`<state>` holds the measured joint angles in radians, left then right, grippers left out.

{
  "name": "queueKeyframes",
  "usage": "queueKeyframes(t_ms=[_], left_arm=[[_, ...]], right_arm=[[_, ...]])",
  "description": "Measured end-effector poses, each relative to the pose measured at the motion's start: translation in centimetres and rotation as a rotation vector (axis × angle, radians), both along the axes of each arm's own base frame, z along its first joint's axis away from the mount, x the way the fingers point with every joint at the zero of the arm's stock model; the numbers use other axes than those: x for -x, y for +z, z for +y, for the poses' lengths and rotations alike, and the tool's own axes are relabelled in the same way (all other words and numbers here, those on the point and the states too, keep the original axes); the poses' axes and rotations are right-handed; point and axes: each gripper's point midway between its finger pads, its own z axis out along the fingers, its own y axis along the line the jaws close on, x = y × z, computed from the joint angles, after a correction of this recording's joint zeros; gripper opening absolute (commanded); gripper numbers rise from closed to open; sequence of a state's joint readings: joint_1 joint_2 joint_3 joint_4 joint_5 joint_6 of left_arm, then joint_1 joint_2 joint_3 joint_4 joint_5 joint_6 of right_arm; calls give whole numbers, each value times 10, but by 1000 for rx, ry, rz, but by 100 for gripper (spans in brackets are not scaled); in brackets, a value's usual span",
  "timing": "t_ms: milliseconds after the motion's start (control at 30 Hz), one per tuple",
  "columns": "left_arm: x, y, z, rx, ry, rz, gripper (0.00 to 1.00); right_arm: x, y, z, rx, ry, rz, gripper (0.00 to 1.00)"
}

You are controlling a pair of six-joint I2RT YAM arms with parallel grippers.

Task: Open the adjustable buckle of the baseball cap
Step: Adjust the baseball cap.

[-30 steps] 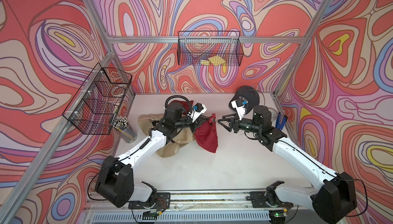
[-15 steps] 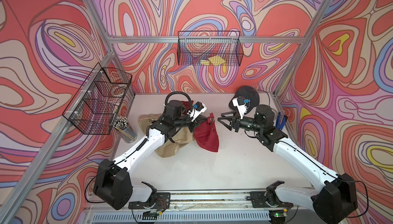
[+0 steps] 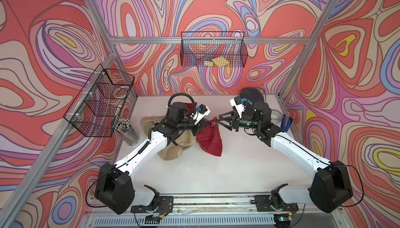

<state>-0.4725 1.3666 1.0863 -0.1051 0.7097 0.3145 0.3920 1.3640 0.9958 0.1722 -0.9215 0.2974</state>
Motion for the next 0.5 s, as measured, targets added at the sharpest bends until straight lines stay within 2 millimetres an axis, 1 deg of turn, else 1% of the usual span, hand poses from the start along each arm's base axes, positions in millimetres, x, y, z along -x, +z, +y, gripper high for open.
queueKeyframes(t_ms=[100, 300, 367, 433, 467, 500], left_arm=[[1, 0, 0, 0, -4, 5, 0], [1, 4, -1, 4, -7, 0, 0], [1, 4, -1, 3, -7, 1, 0], [1, 4, 0, 2, -6, 3, 0], [1, 3, 0, 1, -6, 6, 0], [1, 3, 0, 0, -5, 7, 2]], right_arm=[[0, 2, 2, -6, 22, -2, 47], [6, 6, 6, -21, 73, -14, 34], [7, 6, 7, -25, 89, -15, 25], [8, 5, 8, -28, 103, -14, 10], [8, 4, 8, -29, 107, -12, 4], [8, 4, 9, -29, 111, -9, 0]])
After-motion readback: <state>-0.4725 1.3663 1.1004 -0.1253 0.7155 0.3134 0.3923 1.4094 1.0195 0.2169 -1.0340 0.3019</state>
